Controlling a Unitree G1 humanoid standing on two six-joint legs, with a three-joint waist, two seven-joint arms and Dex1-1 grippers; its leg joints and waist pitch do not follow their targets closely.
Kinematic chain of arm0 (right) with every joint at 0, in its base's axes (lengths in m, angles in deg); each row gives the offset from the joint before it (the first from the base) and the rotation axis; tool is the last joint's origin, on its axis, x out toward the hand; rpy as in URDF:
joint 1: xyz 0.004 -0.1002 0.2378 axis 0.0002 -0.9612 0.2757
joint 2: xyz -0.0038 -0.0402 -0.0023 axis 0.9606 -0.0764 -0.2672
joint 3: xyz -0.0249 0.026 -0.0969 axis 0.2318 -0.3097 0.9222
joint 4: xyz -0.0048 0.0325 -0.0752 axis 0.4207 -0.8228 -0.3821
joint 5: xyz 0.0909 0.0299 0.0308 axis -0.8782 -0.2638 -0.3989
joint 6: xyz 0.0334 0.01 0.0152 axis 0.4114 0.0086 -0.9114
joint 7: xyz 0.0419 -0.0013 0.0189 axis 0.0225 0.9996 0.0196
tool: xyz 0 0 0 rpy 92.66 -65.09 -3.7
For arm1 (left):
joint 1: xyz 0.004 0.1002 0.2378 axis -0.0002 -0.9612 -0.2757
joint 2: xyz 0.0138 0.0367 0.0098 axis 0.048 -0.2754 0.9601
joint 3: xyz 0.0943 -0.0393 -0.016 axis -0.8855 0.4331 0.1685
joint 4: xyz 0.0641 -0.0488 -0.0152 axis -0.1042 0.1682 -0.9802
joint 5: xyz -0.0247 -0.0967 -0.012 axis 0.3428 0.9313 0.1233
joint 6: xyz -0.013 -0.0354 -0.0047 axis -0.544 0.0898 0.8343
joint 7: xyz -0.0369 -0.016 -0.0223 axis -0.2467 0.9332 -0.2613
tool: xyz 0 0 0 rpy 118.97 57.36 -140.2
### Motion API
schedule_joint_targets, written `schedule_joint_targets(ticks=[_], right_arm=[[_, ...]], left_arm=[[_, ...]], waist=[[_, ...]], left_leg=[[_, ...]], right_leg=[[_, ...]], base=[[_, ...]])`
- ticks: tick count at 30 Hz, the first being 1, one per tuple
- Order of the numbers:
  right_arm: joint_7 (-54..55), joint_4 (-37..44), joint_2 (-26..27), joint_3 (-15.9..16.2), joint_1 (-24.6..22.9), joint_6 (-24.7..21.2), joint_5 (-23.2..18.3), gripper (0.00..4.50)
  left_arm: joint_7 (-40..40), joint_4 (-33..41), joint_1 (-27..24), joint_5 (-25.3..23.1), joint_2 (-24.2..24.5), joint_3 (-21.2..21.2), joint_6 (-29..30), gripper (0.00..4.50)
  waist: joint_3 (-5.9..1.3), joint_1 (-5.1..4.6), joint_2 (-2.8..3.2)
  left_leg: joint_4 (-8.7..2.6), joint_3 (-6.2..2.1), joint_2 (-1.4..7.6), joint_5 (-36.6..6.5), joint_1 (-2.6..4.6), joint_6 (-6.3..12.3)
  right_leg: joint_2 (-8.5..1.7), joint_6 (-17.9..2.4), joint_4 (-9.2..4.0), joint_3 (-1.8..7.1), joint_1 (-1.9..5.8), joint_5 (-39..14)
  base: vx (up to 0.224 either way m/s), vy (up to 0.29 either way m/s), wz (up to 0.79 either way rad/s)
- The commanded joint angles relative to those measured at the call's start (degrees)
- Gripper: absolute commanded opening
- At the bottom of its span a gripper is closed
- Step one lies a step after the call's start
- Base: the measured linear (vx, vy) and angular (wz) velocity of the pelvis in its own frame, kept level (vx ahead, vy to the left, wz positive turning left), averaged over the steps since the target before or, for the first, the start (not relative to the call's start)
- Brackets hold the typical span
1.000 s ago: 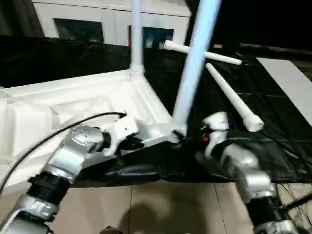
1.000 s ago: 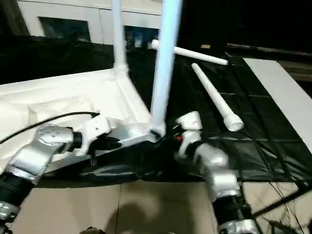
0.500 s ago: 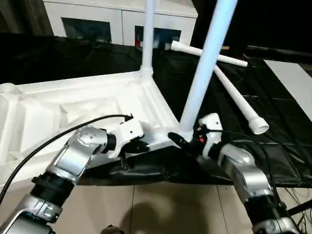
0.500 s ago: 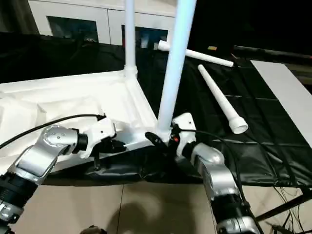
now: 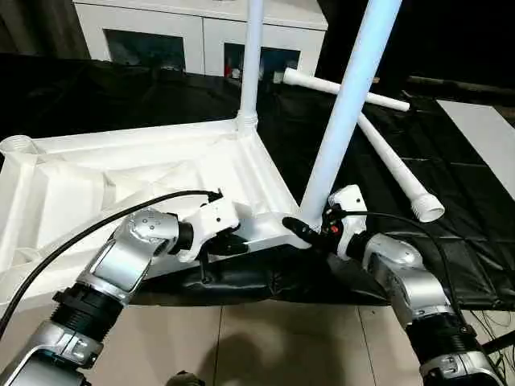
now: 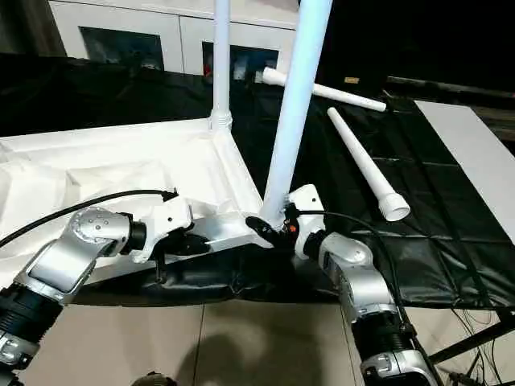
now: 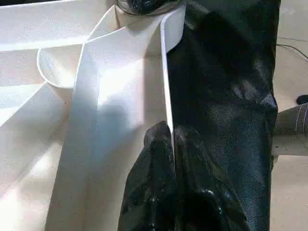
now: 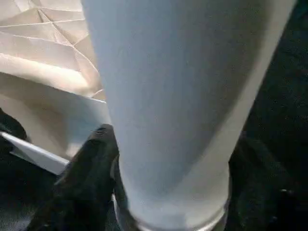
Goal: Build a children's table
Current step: Rotate leg to tighten
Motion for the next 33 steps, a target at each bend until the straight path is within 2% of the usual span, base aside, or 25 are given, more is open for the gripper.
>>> schedule_joint_targets(ticks=[1, 9, 11, 12, 13, 14, 16, 18, 19, 21, 23, 24, 25, 26, 27, 28, 29, 30, 32, 33], right_arm=[[-0.2, -1.2, -1.4, -0.3, 0.4, 0.8, 1.1, 2.83], [0.4, -1.5, -1.4, -0.7, 0.2, 1.2, 1.0, 2.74], [3.0, -2.7, -0.5, -1.3, 0.7, 1.2, 1.4, 2.74], [8.8, -5.0, 1.2, -2.5, 1.6, 0.7, 2.2, 2.74], [10.6, -5.8, 1.8, -2.8, 2.0, 0.4, 2.5, 2.74], [10.6, -5.8, 1.8, -2.8, 2.0, 0.4, 2.5, 2.74], [19.7, -9.9, 5.0, -4.8, 3.5, -0.4, 3.3, 2.74], [22.4, -11.1, 6.1, -5.5, 3.9, -0.7, 3.2, 2.74], [27.7, -13.8, 8.5, -6.5, 5.3, -0.7, 3.2, 2.74], [29.5, -14.8, 9.3, -6.8, 5.8, -0.6, 3.2, 2.74], [34.5, -18.6, 11.6, -7.6, 7.7, 0.8, 3.2, 2.74], [38.2, -21.6, 13.2, -8.4, 9.5, 2.3, 3.0, 2.74], [39.5, -22.9, 13.8, -8.7, 10.2, 3.0, 3.0, 2.74], [40.2, -24.0, 14.3, -8.8, 10.9, 3.6, 2.9, 2.74], [41.3, -25.9, 15.1, -8.9, 11.9, 4.6, 2.9, 2.74], [41.8, -27.3, 15.8, -8.9, 12.7, 5.4, 3.2, 2.74], [40.5, -28.6, 16.6, -8.9, 13.6, 6.4, 2.8, 2.74], [39.0, -29.4, 17.4, -8.8, 14.3, 7.5, 2.7, 2.74], [37.6, -29.7, 18.1, -8.9, 14.9, 8.6, 2.8, 2.74], [36.9, -29.3, 18.4, -9.1, 15.2, 9.5, 2.8, 3.29]], left_arm=[[-1.1, 1.4, 0.5, -0.3, -0.1, -1.7, -0.4, 0.00], [-1.1, 1.3, 0.3, -0.4, 0.1, -1.7, -0.2, 0.00], [-0.4, 0.9, 0.4, -0.4, -0.3, -1.4, 0.5, 0.00], [2.1, -1.3, 1.1, -0.1, -2.3, -0.4, 2.0, 0.00], [3.1, -2.1, 1.5, -0.1, -3.0, 0.0, 2.3, 0.00], [3.1, -2.1, 1.5, -0.1, -3.0, 0.0, 2.3, 0.00], [10.1, -7.5, 4.1, -1.2, -7.4, 1.4, 2.9, 0.00], [12.4, -9.2, 4.9, -1.3, -9.0, 2.0, 3.4, 0.00], [17.7, -12.9, 7.1, -1.1, -12.9, 3.7, 4.9, 0.00], [19.7, -14.2, 7.9, -1.0, -14.4, 4.3, 5.5, 0.00], [25.7, -18.0, 10.0, -0.4, -19.2, 6.1, 7.0, 0.00], [30.1, -20.5, 11.2, -0.3, -22.6, 7.1, 7.4, 0.00], [31.5, -21.4, 11.7, -0.4, -23.8, 7.3, 7.3, 0.00], [32.3, -21.9, 11.9, -0.4, -24.8, 7.2, 6.9, 0.00], [33.3, -22.7, 12.2, -0.3, -26.5, 6.9, 6.1, 0.00], [33.6, -23.2, 12.3, 0.0, -27.8, 6.9, 5.2, 0.00], [33.8, -23.6, 12.4, 0.3, -29.0, 6.9, 4.5, 0.00], [33.9, -23.9, 12.5, 0.0, -29.6, 6.4, 3.2, 0.00], [34.1, -24.3, 12.7, -0.3, -29.9, 6.3, 2.3, 0.00], [34.0, -24.1, 12.7, -0.7, -29.3, 6.2, 2.1, 0.00]], waist=[[-3.57, -0.22, 0.64], [-3.62, -0.22, 0.61], [-3.64, -0.21, 0.60], [-3.47, -0.37, 0.64], [-3.41, -0.55, 0.70], [-3.41, -0.55, 0.70], [-3.29, -0.70, 0.66], [-3.27, -0.64, 0.56], [-3.21, -0.67, 0.49], [-3.16, -0.60, 0.57], [-3.08, -0.70, 0.53], [-3.14, -0.82, 0.41], [-3.12, -0.76, 0.43], [-3.09, -0.79, 0.34], [-3.11, -0.87, 0.28], [-3.17, -0.85, 0.61], [-3.24, -1.06, 0.39], [-3.34, -0.99, 0.52], [-3.38, -0.99, 0.42], [-3.40, -0.87, 0.42]], left_leg=[[-4.23, -0.06, 1.26, -16.8, 1.45, -0.88], [-4.18, -0.05, 1.26, -16.5, 1.48, -0.73], [-4.18, -0.06, 1.26, -16.3, 1.43, -0.77], [-4.30, -0.03, 1.23, -16.7, 1.40, -1.09], [-4.34, -0.11, 1.11, -17.8, 1.46, -1.85], [-4.34, -0.11, 1.11, -17.8, 1.46, -1.85], [-4.35, -0.18, 1.11, -20.9, 1.82, -2.74], [-4.29, -0.27, 1.09, -22.8, 2.20, -3.14], [-4.24, -0.23, 1.03, -23.9, 2.28, -3.21], [-4.10, -0.43, 0.94, -25.7, 2.65, -3.53], [-4.20, -0.62, 0.89, -26.3, 2.28, -3.34], [-4.01, -0.55, 0.80, -27.0, 2.60, -3.25], [-3.96, -0.57, 0.77, -27.2, 2.63, -3.14], [-3.91, -0.59, 0.70, -27.4, 2.64, -2.96], [-3.96, -0.67, 0.63, -27.3, 2.35, -2.42], [-4.04, -0.80, 0.66, -27.0, 2.19, -2.33], [-4.21, -0.86, 0.62, -26.3, 1.75, -2.04], [-4.29, -0.84, 0.68, -25.5, 1.63, -1.58], [-4.38, -0.69, 0.66, -24.0, 1.43, -0.88], [-4.28, -0.56, 0.67, -23.9, 1.60, -0.59]], right_leg=[[-2.41, -10.3, -4.08, 2.21, 2.04, -13.6], [-2.36, -10.6, -4.01, 2.18, 2.09, -12.9], [-2.41, -10.6, -3.96, 2.19, 2.13, -12.9], [-2.40, -10.6, -4.03, 2.22, 1.97, -13.6], [-2.37, -10.4, -4.18, 2.15, 1.89, -15.6], [-2.37, -10.4, -4.18, 2.15, 1.89, -15.6], [-2.52, -9.2, -4.82, 2.22, 1.48, -20.2], [-2.57, -8.5, -5.17, 2.16, 1.18, -22.6], [-2.63, -7.9, -5.44, 2.17, 0.95, -24.1], [-2.70, -7.1, -5.83, 1.97, 0.61, -26.8], [-2.80, -6.2, -6.07, 1.78, 0.85, -28.1], [-2.73, -5.5, -6.33, 1.74, 0.49, -29.0], [-2.85, -5.3, -6.50, 1.64, 0.43, -29.5], [-2.82, -5.1, -6.67, 1.55, 0.44, -30.1], [-2.92, -4.4, -6.85, 1.37, 0.72, -31.0], [-2.99, -4.3, -6.76, 1.29, 0.93, -30.8], [-2.88, -3.9, -6.76, 1.10, 1.31, -30.5], [-3.03, -3.8, -6.83, 1.11, 1.47, -29.6], [-2.94, -4.0, -6.80, 1.17, 1.54, -28.3], [-2.93, -4.2, -6.82, 1.29, 1.32, -28.0]], base=[[0.000, 0.000, 0.00], [0.000, 0.000, 0.00], [0.000, 0.000, 0.00], [0.000, 0.000, 0.00], [0.000, 0.000, 0.00], [0.000, 0.000, 0.00], [0.000, 0.000, 0.00], [0.000, 0.000, 0.00], [0.000, 0.000, 0.00], [0.000, 0.000, 0.00], [0.000, 0.000, 0.00], [0.000, 0.000, 0.00], [0.000, 0.000, 0.00], [0.000, 0.000, 0.00], [0.000, 0.000, 0.00], [0.000, 0.000, 0.00], [0.000, 0.000, 0.00], [0.000, 0.000, 0.00], [0.000, 0.000, 0.00], [0.000, 0.000, 0.00]])
